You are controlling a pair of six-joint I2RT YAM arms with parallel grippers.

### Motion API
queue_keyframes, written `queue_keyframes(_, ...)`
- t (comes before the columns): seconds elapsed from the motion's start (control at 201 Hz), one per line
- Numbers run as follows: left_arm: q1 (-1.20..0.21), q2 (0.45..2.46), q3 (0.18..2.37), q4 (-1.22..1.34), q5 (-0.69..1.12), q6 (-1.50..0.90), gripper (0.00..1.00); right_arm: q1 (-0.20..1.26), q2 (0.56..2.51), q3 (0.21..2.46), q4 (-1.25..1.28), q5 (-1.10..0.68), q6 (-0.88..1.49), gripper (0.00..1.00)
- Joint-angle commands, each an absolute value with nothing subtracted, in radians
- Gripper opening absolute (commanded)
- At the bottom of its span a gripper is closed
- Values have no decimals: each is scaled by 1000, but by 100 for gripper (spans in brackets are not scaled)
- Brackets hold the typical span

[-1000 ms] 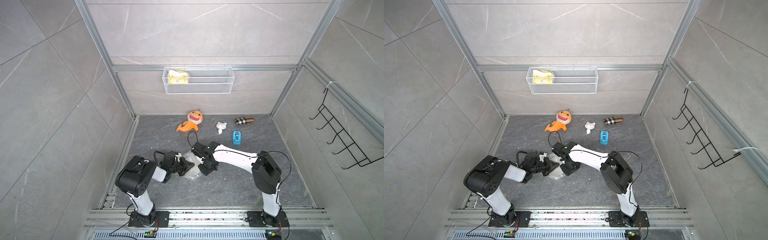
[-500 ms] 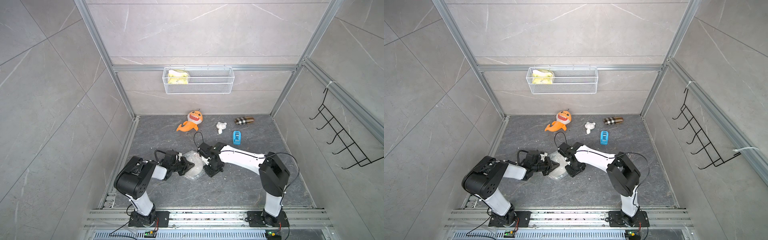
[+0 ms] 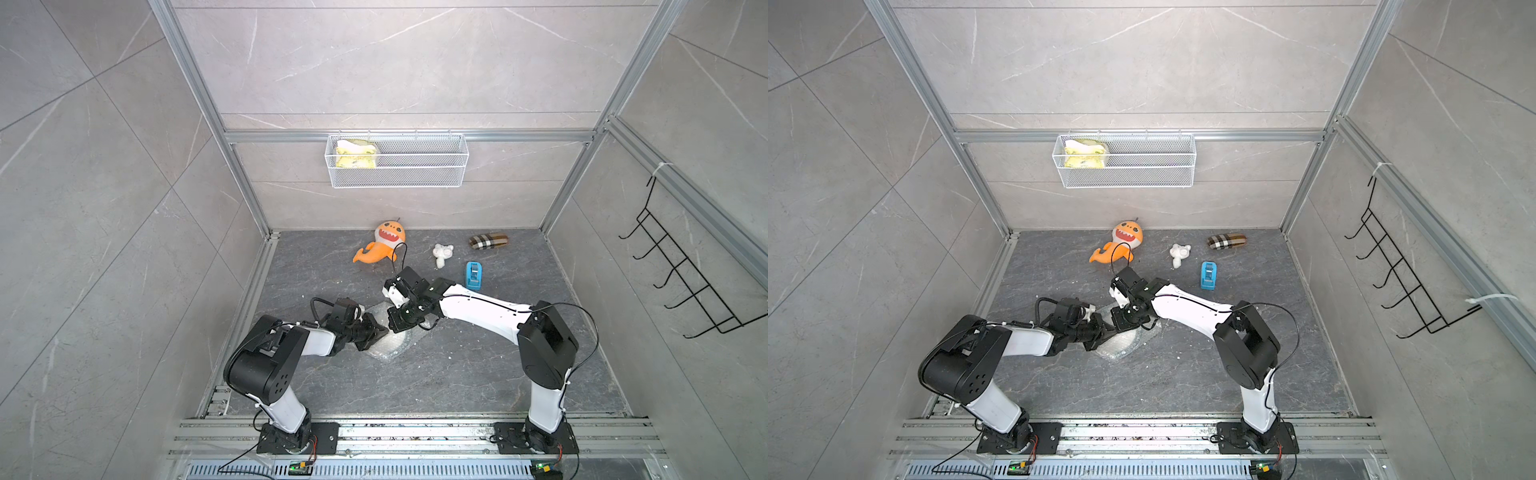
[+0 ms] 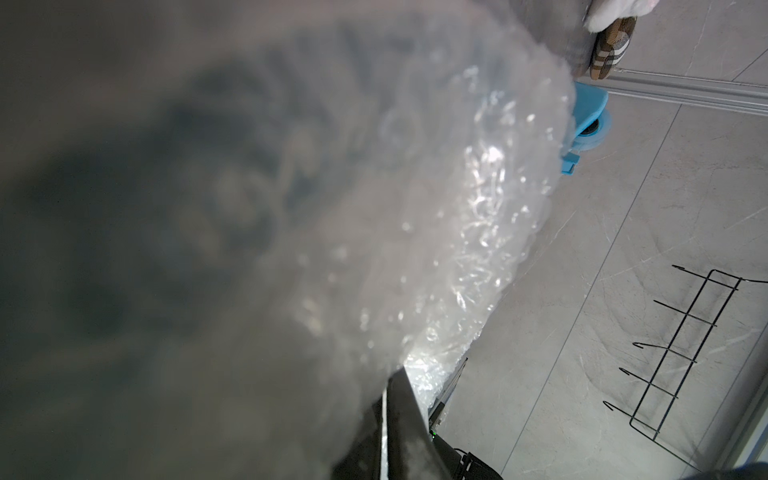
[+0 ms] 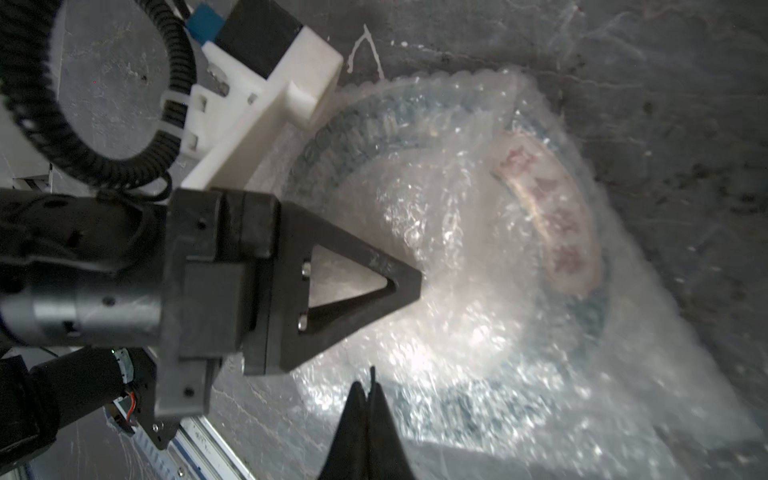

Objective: Wrap dinner plates in bubble wrap
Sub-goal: Stick the tape on the bubble wrap.

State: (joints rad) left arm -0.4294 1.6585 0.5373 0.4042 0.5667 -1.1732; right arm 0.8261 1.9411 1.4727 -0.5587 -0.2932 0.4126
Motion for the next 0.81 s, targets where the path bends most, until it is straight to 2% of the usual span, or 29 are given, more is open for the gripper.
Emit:
queue_keyframes(0.0, -438, 1695, 510, 193, 487, -1150, 10, 834, 1977, 1480, -466, -319, 478, 4)
queue_keyframes(0.354, -442, 1698, 519, 192, 490, -1156, 10, 829, 2000, 1333, -437, -246, 479, 1)
queue_keyframes(0.802, -443, 1688, 526, 190, 487, -1164, 10, 822, 1963, 1194, -481, -243, 471, 0)
